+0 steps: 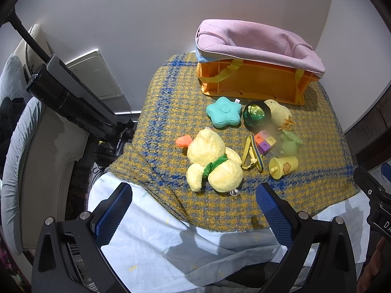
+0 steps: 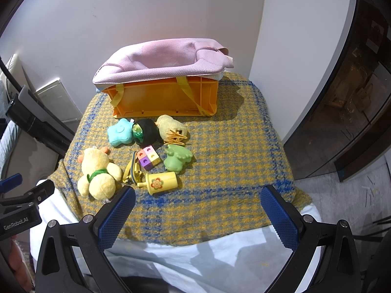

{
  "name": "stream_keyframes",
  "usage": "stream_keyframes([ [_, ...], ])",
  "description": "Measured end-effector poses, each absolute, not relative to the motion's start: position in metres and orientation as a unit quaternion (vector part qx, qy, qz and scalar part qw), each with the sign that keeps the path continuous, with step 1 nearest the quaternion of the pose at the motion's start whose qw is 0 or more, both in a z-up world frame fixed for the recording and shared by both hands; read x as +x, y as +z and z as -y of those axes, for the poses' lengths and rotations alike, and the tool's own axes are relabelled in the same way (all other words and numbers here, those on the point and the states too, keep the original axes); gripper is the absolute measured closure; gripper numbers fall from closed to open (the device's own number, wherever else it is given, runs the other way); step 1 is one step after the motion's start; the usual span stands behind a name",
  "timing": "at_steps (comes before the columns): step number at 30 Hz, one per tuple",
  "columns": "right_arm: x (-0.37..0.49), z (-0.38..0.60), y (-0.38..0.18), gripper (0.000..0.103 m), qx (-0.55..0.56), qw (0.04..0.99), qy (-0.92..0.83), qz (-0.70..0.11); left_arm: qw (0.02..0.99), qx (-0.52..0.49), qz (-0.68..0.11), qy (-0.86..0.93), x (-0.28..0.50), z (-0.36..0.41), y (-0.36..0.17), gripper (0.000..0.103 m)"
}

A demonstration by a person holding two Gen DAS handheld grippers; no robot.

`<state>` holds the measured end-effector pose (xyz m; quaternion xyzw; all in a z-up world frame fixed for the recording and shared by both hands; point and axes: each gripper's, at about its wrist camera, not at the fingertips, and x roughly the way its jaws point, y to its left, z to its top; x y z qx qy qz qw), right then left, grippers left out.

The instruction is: Organize objects

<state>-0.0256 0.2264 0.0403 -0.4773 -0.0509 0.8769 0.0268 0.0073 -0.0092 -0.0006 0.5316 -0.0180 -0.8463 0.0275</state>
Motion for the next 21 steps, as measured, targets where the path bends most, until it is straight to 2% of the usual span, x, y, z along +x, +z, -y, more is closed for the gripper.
stream_keyframes([
  [21, -0.026, -0.224, 0.0365, 0.0, -0.478, 0.022, 0.877, 0.052, 0.032, 0.532, 0.018, -0.846, 0.0059, 0.011, -0.0047, 0.0],
])
